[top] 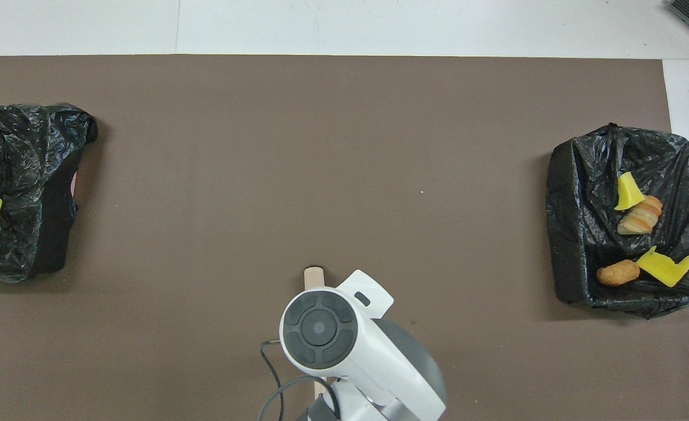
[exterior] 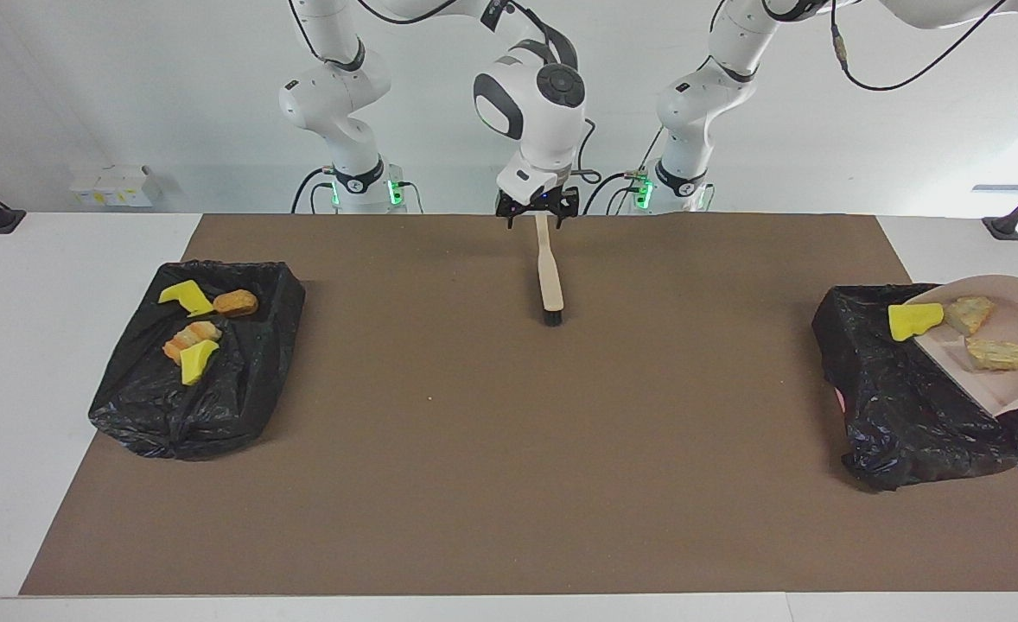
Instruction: Sweep and dump trash in bin
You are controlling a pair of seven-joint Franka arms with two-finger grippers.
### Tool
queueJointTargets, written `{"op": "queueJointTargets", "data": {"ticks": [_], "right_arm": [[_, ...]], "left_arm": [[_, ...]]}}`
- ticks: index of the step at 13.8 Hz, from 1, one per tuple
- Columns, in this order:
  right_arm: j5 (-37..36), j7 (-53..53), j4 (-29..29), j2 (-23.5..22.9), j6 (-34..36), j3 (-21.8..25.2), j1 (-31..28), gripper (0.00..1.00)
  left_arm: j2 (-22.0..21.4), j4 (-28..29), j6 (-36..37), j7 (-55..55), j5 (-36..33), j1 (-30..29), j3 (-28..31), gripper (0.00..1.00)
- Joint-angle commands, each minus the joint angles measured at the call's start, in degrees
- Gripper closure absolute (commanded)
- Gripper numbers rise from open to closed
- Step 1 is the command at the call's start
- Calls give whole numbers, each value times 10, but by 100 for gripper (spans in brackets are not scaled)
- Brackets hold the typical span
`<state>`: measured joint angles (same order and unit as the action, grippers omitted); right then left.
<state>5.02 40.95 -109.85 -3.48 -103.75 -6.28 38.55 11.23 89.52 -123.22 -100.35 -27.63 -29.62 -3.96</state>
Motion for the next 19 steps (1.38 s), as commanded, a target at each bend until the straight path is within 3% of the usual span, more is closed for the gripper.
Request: {"op": "queueJointTargets", "data": {"ticks": [1, 7, 14, 19], "right_arm": [[-9, -60, 51, 9, 64, -4, -45, 0], [-9, -190, 93, 39, 91, -2, -151, 0], [-33, -381, 142, 47, 117, 5, -290, 0], [-52, -478, 170, 44, 137, 23, -359, 0]], "left_arm": [[5, -9, -35, -2, -60, -3, 4, 100], [0, 0, -43, 75, -218, 18, 3, 100], [-22, -1, -33, 91, -267, 56, 4, 100], [-32, 0, 18, 126, -301, 79, 3, 100]]}}
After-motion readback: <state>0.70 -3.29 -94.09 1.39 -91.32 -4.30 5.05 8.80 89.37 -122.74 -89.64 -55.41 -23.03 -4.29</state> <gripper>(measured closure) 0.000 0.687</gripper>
